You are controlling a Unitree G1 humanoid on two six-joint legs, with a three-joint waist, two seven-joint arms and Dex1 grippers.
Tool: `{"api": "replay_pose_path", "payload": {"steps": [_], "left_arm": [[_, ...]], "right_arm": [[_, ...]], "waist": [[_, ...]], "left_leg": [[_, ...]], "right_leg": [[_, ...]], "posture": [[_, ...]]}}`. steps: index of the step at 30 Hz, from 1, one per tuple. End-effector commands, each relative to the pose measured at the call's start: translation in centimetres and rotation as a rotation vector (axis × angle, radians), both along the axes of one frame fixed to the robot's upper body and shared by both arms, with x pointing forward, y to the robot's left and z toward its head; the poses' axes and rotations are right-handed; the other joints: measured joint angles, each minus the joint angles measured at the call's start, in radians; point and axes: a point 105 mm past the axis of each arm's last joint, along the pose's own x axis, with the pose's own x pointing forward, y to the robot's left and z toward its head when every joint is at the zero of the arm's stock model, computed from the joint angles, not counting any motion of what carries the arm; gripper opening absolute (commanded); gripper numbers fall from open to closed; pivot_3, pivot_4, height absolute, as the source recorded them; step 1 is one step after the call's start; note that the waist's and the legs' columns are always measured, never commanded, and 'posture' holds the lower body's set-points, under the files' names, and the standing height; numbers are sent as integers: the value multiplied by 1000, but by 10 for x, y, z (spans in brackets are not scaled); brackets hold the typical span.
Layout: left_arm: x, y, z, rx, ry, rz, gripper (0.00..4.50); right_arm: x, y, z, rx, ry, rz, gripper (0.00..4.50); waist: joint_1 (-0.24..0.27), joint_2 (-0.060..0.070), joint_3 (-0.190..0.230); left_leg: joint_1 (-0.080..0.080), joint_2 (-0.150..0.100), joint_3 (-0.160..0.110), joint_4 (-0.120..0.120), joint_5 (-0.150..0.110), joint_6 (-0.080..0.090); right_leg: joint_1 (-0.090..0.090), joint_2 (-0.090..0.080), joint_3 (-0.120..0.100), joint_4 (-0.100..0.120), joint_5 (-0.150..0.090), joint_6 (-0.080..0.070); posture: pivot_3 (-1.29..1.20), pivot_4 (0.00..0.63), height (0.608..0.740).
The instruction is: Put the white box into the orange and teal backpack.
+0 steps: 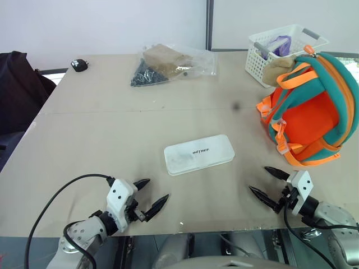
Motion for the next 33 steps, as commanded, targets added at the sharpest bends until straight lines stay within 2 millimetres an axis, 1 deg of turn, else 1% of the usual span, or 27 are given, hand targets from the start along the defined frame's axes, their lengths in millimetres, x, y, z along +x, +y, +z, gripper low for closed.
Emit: {"api": "replay_pose_path", "payload": {"steps": [1,10,16,20,23,25,27,28,29,31,33], "left_arm": [[-1,-1,1,-9,-6,-8,4500],[-1,2,5,-32,-18,-7,4500],[1,10,11,-71,-24,-10,4500],[7,15,16,-132,6,18,4500],[10,16,17,-206,66,48,4500],[17,14,23,-365,166,92,4500],[27,9,38,-566,267,100,4500],[30,7,44,-633,304,87,4500],[32,6,48,-674,345,82,4500],[38,7,49,-697,385,90,4500],[47,9,46,-692,422,133,4500]], "right_arm": [[1,3,8,8,-34,16,4445],[3,1,7,4,-17,11,4445],[6,3,8,5,-11,6,4445],[11,5,13,8,-26,12,4445],[15,7,19,16,-45,13,4445],[24,13,31,44,-83,12,4445],[42,17,45,37,-140,-41,4445],[49,19,49,25,-160,-69,4445],[56,20,53,13,-178,-92,4445],[64,21,55,-35,-202,-114,4445],[73,26,58,-76,-234,-130,4445]], "waist": [[0,0,0],[0,0,0],[-1,-1,0],[-1,0,1],[-1,0,1],[-2,-1,1],[-4,-1,1],[-5,-1,1],[-5,0,1],[-8,-1,1],[-8,-1,1]], "left_leg": [[0,0,0,0,0,0],[0,0,0,0,0,0],[0,0,0,0,0,0],[0,0,0,0,0,0],[0,0,-1,0,0,0],[0,0,-1,0,0,0],[0,0,-1,0,0,0],[0,0,-1,1,0,0],[0,0,-1,1,0,0],[0,0,-2,1,0,-1],[0,0,-2,0,0,-1]], "right_leg": [[0,0,0,0,0,0],[0,0,0,0,0,0],[0,0,0,0,0,0],[0,0,0,0,0,0],[0,0,-1,0,0,0],[0,0,-1,0,0,0],[0,0,-1,1,0,0],[-1,0,-1,2,0,0],[-1,0,-1,2,0,0],[-2,1,-1,3,0,0],[-3,1,-1,3,0,0]], "posture": [[0,150,740],[0,150,740],[0,150,740],[0,150,740],[0,150,740],[0,150,740],[0,150,740],[0,150,740],[0,150,740],[0,150,740],[0,150,740]]}}
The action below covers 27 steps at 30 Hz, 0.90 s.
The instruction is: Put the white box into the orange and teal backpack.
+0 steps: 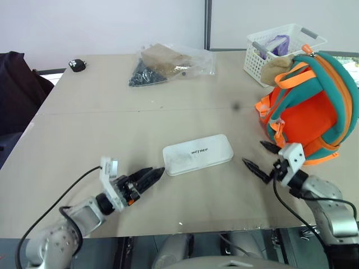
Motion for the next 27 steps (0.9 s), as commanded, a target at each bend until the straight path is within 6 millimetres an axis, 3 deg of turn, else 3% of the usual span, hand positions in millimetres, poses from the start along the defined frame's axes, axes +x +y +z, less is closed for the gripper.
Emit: {"api": "replay_pose_path", "payload": {"steps": [1,6,10,19,21,25,27], "left_arm": [[10,6,-6,-3,112,43,4500],[16,-8,-28,156,284,-49,4500],[25,-20,-29,172,341,-101,4500],[35,-52,-32,154,373,-174,4500],[33,-61,-33,105,381,-195,4500],[36,-65,-26,-14,374,-180,4500],[41,-62,-21,-81,361,-149,3976]], "right_arm": [[13,5,8,-84,-74,-53,4445],[34,14,13,-310,-246,-137,4445],[38,19,7,-402,-306,-158,4445],[27,67,-6,-278,-219,-24,4445],[25,73,-4,-173,-160,-45,4445],[24,72,-5,-149,-133,-54,4445],[25,68,-5,-157,-130,-59,4500]], "waist": [[0,0,0],[3,1,-1],[10,3,-2],[25,4,-4],[26,4,-5],[28,6,-6],[27,6,-6]], "left_leg": [[0,0,0,0,0,0],[0,-2,1,0,0,-1],[0,-4,0,0,1,-2],[0,-5,-1,0,1,-2],[0,-6,-2,0,1,-2],[0,-7,-3,0,1,-2],[0,-8,-3,0,1,-2]], "right_leg": [[0,0,0,0,0,0],[-1,0,-1,0,0,0],[-1,0,-1,1,0,0],[0,-2,0,1,0,0],[0,-2,0,0,0,0],[0,-3,0,0,0,0],[0,-3,-1,0,0,0]], "posture": [[0,150,740],[0,150,740],[0,150,740],[0,150,740],[0,150,740],[0,150,740],[0,150,740]]}}
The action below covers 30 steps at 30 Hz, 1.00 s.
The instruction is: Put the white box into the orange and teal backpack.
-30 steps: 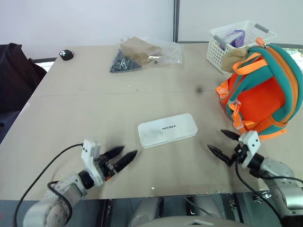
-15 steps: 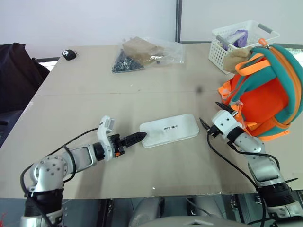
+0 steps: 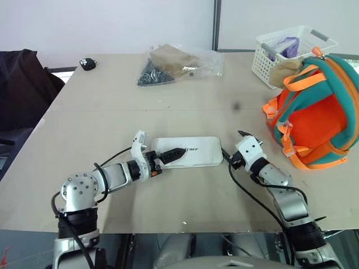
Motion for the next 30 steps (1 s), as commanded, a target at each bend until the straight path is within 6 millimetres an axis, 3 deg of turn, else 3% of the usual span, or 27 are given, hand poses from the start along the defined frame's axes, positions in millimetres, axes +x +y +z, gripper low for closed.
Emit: {"api": "replay_pose_path", "payload": {"steps": [1,7,9,14,18,22,26,28,30], "left_arm": [[-11,-16,-12,-102,89,-56,3589],[-14,-16,-6,-143,78,-61,1500],[-14,-15,-1,-168,61,-53,1143],[-7,-2,8,-196,11,27,1139],[0,10,21,-252,-39,106,1139],[3,17,22,-244,-54,154,1139],[4,17,28,-263,-77,156,1139],[6,15,34,-279,-100,145,1139],[7,12,38,-284,-116,134,1139]], "right_arm": [[-4,6,18,28,-58,46,4500],[-6,0,20,47,-65,50,4500],[-10,-3,28,111,-95,50,4500],[-31,-20,52,277,-181,29,4500],[-39,-51,70,367,-292,-143,4500],[-41,-69,76,420,-328,-298,4500],[-31,-71,76,541,-260,-409,4500],[-13,-72,86,631,-260,-451,4500],[10,-84,96,712,-272,-555,4500]], "waist": [[-2,0,0],[-7,-4,1],[-8,-4,1],[-7,-4,2],[-8,-4,2],[-12,-4,2],[-18,-4,2],[-25,-4,3],[-33,-4,4]], "left_leg": [[0,0,0,0,0,0],[-1,2,-1,0,0,-1],[0,2,0,0,0,-1],[-1,2,0,-1,0,-1],[-1,2,0,-1,0,-1],[-1,3,0,-1,0,-1],[-1,3,1,-1,1,-2],[-1,3,1,-1,1,-2],[-1,3,3,-1,1,-2]], "right_leg": [[0,0,0,0,0,0],[-1,1,0,0,0,0],[-1,1,0,1,0,0],[-1,1,0,0,0,0],[-1,1,1,1,0,0],[-2,2,1,1,0,0],[-3,2,2,2,0,0],[-3,2,2,2,0,0],[-4,2,3,2,0,0]], "posture": [[0,150,740],[0,150,740],[0,150,740],[0,150,740],[0,150,740],[0,150,740],[0,150,740],[0,150,740],[0,150,740]]}}
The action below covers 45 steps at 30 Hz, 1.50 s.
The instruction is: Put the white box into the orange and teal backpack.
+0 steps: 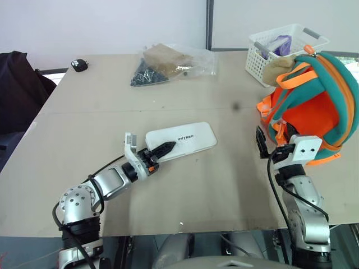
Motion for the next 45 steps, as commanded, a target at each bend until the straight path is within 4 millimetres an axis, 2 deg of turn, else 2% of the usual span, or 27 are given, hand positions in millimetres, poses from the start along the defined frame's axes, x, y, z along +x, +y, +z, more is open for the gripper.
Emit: {"api": "replay_pose_path", "payload": {"steps": [1,4,6,9,14,17,19,20,21,23,25,26,28,32,34,37,40,43,45], "left_arm": [[2,-6,25,-31,-106,-24,1139],[3,-6,27,-31,-120,-11,1139],[4,-5,28,-35,-123,0,1139],[3,-4,27,-30,-126,10,1139],[3,3,32,-24,-165,55,1139],[7,17,43,-23,-228,98,1139],[11,29,56,-40,-297,133,1139],[11,34,65,-61,-343,149,1139],[11,39,75,-87,-392,160,1139],[6,42,90,-126,-466,150,1139],[1,38,99,-114,-525,112,1139],[-1,36,105,-104,-563,102,1139],[1,32,114,-110,-600,100,1139],[-4,2,130,-29,-724,-18,1139],[-10,-13,133,60,-804,-106,1139],[-6,-16,129,238,-897,-137,1139],[-9,-22,126,388,-1013,-276,1139],[-14,-26,119,475,-1101,-436,1139],[-14,-27,122,458,-1130,-526,1139]], "right_arm": [[31,-21,28,157,-46,-142,4500],[53,-24,50,213,-110,-147,4500],[59,-22,62,202,-155,-130,4500],[66,-21,72,220,-182,-99,3691],[70,-1,86,209,-225,37,1294],[67,43,97,152,-230,318,35],[54,80,100,176,-162,610,35],[39,98,100,180,-113,795,35],[13,112,100,157,-77,1004,35],[-31,119,96,106,-6,1295,35],[-57,107,91,101,76,1435,35],[-62,99,88,110,112,1453,35],[-58,85,86,126,144,1401,35],[-42,68,82,87,161,1233,35],[-34,65,87,109,136,1182,35],[-31,67,92,147,114,1170,35],[-31,69,92,161,114,1170,35],[-29,68,91,154,126,1158,35],[-28,69,91,149,129,1153,35]], "waist": [[-1,0,0],[1,-1,0],[-2,-1,0],[-7,-1,0],[-14,-1,0],[-23,-1,1],[-34,0,1],[-34,-1,1],[-33,0,1],[-29,0,1],[-28,-1,1],[-27,-1,1],[-21,-3,2],[-2,-4,3],[1,-4,3],[0,-4,3],[0,-4,3],[1,-4,3],[4,-4,3]], "left_leg": [[0,0,1,0,0,0],[0,0,-1,-1,0,0],[-3,0,-2,-3,0,0],[-4,0,1,-4,0,0],[-4,0,2,-3,0,0],[-4,0,1,-2,0,0],[-4,0,2,-2,0,0],[-4,1,3,-2,0,0],[-4,2,3,-3,0,0],[-7,3,1,-3,0,0],[-12,3,-2,-2,0,0],[-15,3,-3,-1,0,0],[-17,1,-4,0,0,0],[-17,-1,-4,2,0,1],[-17,-1,-4,2,0,1],[-17,-1,-4,1,0,1],[-18,-1,-4,0,0,0],[-18,-1,-4,0,0,1],[-18,-1,-4,0,0,1]], "right_leg": [[0,0,0,1,0,0],[-1,0,-1,0,0,0],[-3,0,-2,-2,0,0],[-6,0,-1,-1,0,0],[-7,0,1,1,0,0],[-7,0,2,1,0,0],[-7,0,2,1,0,0],[-7,1,2,2,0,0],[-8,1,2,2,0,0],[-9,1,2,0,0,0],[-12,1,-1,-2,0,0],[-14,0,-2,-3,0,0],[-14,-2,-3,-3,0,0],[-14,-2,-3,-1,1,0],[-14,-2,-3,-1,1,0],[-14,-2,-3,-2,1,0],[-15,-2,-3,-2,1,0],[-15,-2,-3,-2,1,0],[-14,-2,-4,-2,1,0]], "posture": [[0,150,740],[0,150,740],[0,150,740],[0,150,740],[0,150,740],[0,150,740],[0,150,740],[0,150,740],[0,150,740],[0,150,740],[0,150,740],[0,150,740],[0,150,740],[0,150,740],[0,150,740],[0,150,740],[0,150,740],[0,150,740],[0,150,740]]}}
